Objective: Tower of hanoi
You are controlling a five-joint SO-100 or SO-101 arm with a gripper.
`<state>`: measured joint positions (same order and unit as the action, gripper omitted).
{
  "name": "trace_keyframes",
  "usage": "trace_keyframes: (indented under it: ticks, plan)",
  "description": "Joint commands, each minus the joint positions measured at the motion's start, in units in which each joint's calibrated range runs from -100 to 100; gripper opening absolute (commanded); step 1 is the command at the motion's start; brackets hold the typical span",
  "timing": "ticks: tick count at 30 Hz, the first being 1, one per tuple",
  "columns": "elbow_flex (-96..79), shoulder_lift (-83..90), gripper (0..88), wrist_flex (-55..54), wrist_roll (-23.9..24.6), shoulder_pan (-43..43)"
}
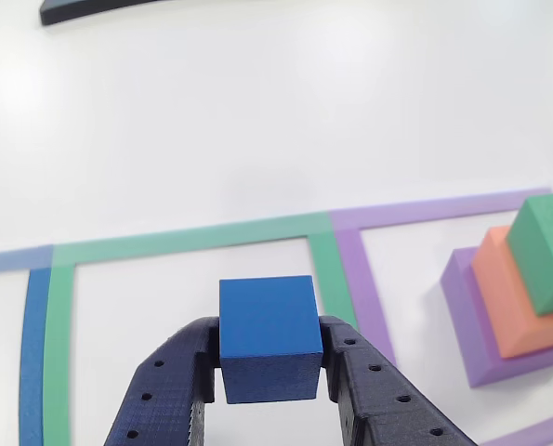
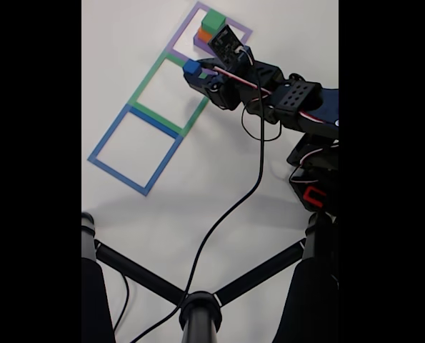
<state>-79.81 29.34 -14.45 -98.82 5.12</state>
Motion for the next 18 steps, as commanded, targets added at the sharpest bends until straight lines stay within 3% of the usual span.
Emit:
trace_keyframes:
  ticks: [1, 9, 18]
  plan:
    - [-0.5, -9.9, 5.9, -15.9, -1.2, -1.9]
    - [-0.3, -27.7, 6.2, -35.7, -1.2, -4.2]
    - [6.7, -41.1, 6.3, -43.7, -1.2, -4.4]
